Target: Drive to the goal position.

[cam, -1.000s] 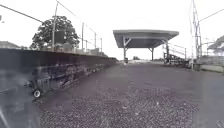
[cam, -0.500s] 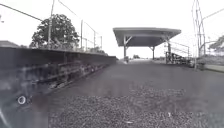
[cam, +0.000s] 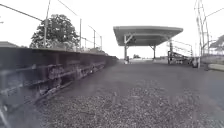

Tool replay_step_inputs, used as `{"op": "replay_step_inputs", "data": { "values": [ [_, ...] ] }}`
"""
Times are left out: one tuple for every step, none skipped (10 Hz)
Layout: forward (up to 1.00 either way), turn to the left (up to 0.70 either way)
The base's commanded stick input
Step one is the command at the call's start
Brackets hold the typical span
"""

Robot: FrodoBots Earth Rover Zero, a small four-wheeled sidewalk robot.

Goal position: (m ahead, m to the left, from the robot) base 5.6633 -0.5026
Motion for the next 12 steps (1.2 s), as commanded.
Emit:
{"op": "replay_step_inputs", "data": {
  "values": [
    [0.7, 0.0],
    [0.7, 0.0],
    [0.7, 0.0],
    [0.7, 0.0],
    [0.7, 0.0],
    [0.7, 0.0],
    [0.7, 0.0],
    [0.7, 0.0],
    [0.7, 0.0],
    [0.7, 0.0],
    [0.7, 0.0],
    [0.7, 0.0]
  ]
}}
